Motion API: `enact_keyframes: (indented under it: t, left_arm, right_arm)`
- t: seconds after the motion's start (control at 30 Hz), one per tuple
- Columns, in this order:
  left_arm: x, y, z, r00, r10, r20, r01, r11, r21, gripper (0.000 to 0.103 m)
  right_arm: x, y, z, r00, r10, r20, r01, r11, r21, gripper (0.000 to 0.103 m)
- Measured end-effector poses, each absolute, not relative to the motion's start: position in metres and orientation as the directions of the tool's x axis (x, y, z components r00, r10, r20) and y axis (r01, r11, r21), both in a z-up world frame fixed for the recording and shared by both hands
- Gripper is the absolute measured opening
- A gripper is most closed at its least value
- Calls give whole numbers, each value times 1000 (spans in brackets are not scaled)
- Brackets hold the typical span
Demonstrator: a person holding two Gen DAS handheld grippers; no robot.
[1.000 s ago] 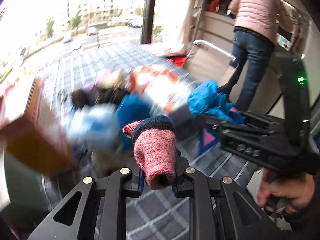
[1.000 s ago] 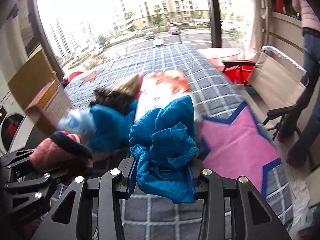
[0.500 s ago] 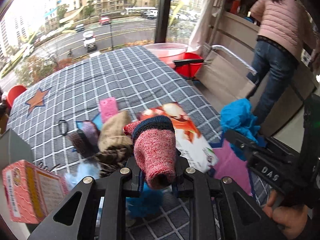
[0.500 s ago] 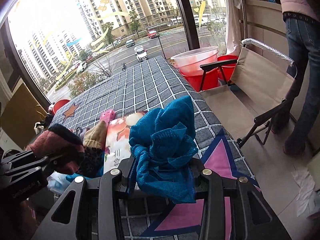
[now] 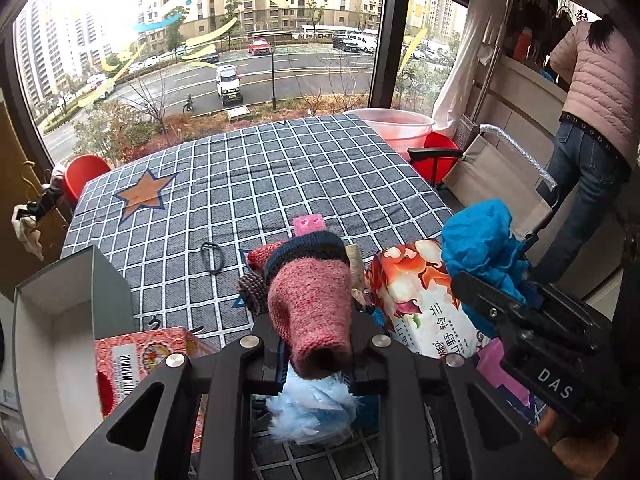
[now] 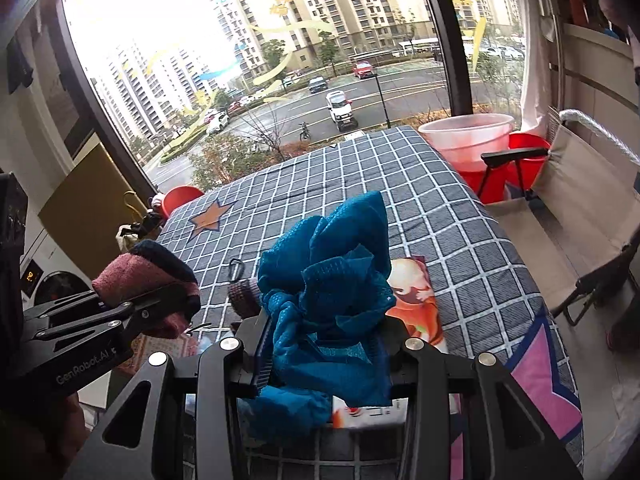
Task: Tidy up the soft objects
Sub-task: 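Lift the pink sock and blue shoe cover with both grippers toward the white box, then carry the pink sock and blue shoe cover over the open white box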
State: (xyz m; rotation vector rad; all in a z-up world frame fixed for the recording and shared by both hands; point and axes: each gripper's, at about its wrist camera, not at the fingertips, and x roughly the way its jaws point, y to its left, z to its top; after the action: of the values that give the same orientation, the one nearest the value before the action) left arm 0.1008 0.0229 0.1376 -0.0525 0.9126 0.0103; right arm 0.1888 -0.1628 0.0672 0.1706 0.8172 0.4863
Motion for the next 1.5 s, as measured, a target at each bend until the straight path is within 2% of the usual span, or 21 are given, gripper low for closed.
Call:
enact_keyframes:
  t: [0.93, 1.17, 1.5]
  left_arm:
    - [20, 168, 137, 621, 116, -775, -321, 940, -116, 22]
    - [-12, 215, 100, 545, 176, -820, -441, 892, -102, 22]
    - [-57, 266, 56, 460, 214, -862, -558, 824, -93, 22]
  right_arm:
    - [131, -5, 103, 459, 650, -605, -656, 708, 263, 42]
    - [104, 41, 92, 380, 685, -622, -741, 628, 238, 42]
    - [57, 108, 55, 307, 678, -668, -861, 497, 108, 42]
